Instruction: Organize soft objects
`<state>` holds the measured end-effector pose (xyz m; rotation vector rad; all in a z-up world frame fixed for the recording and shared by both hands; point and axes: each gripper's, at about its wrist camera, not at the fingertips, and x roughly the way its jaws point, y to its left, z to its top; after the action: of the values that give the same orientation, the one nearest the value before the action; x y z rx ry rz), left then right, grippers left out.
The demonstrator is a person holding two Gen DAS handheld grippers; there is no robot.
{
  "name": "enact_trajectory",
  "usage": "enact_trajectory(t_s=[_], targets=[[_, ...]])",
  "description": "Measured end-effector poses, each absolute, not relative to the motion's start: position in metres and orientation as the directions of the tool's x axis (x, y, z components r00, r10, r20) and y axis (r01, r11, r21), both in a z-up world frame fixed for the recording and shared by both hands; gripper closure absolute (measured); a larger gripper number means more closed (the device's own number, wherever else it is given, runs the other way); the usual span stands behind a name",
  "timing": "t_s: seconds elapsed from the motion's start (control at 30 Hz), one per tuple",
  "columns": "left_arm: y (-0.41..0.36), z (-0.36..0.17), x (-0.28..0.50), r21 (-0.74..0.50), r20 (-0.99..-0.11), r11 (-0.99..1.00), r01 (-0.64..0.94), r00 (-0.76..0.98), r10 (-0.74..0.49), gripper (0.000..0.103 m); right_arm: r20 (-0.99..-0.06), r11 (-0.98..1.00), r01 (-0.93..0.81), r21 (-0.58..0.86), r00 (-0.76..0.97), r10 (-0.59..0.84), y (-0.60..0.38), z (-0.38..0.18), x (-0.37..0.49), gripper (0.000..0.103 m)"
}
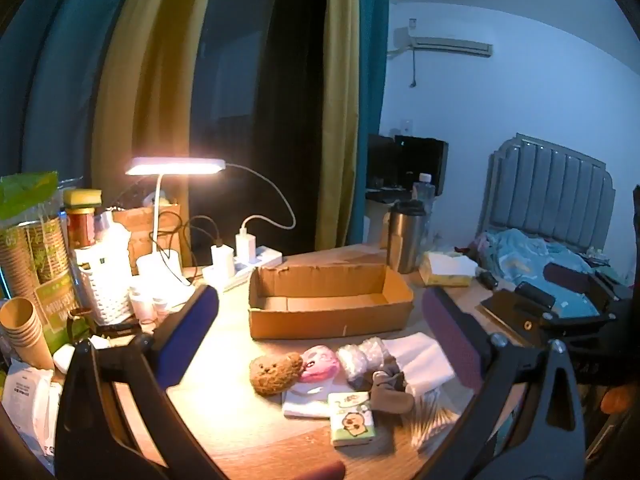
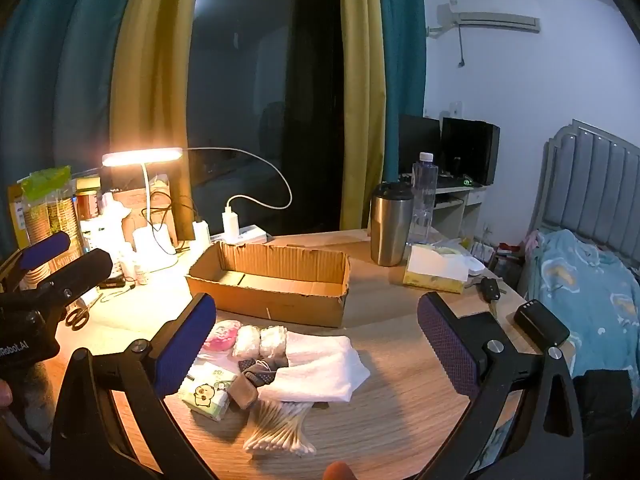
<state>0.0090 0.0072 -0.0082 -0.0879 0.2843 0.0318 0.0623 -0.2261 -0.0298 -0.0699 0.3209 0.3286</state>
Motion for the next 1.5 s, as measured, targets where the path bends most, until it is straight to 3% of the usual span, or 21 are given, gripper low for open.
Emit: enact_trajectory(t_s=[1.5], targets=[[0.010, -0.008, 0.011, -0.114, -0.285, 0.993, -0.019, 0.958, -0.014, 0.001, -0.326, 0.940, -0.340, -0.009, 0.890, 0.319, -0.225, -0.032, 0.070, 0.001]])
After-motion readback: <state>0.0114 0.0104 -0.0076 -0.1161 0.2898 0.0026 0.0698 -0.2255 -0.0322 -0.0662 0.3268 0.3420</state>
